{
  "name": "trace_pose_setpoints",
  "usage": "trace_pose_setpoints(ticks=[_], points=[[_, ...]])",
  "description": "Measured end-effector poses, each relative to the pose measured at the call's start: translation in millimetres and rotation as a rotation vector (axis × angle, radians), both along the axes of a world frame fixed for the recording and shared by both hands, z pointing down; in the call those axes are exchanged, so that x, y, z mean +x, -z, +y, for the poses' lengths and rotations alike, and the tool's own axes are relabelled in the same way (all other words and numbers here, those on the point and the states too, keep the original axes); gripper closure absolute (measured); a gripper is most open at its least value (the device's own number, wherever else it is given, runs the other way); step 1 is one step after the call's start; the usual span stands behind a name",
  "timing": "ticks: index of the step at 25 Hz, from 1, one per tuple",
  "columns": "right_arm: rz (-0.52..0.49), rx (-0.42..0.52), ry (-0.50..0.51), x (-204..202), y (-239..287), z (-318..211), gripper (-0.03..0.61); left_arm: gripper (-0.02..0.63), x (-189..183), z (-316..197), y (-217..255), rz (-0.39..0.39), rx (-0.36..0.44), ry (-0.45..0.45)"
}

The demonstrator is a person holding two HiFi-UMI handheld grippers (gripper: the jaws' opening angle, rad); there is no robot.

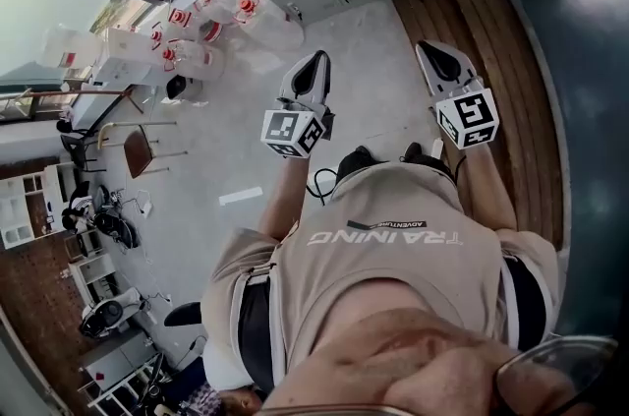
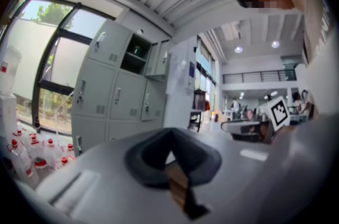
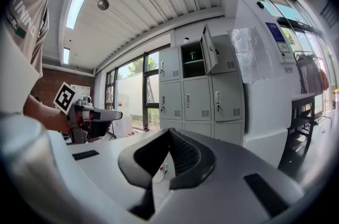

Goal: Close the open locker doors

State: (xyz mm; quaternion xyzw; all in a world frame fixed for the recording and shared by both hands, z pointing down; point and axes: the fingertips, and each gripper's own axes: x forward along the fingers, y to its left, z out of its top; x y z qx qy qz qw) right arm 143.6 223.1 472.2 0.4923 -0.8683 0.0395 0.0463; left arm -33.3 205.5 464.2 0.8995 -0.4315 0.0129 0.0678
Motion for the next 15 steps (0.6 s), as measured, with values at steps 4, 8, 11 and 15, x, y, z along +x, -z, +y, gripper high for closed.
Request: trace_pose_setpoints(ticks=[4,8,11,15], points=[[0.016,-0.005,0.004,19.3,-10.7,-19.2,0.566,0.615,15.3,-11.4,-7.7,-0.014,0.013,0.017],[-0.019,-0.032,-0.023,25.4,-18.4,-36.0,0.566,0.615,8.0,-24.4,-14.8,-0.003,-0.003,0.03],[-0.04,-0.051,-0.065,26.2,-25.8,-65.0,0.566,0.615,-4.6,-47.6,-17.5,0.006,0.013,0.043],[-0.051,-0.053,-0.097,8.2,-26.0,-93.2,0.566,0.615,-31.9,-79.3,-20.2,0.025,0.038,0.042]])
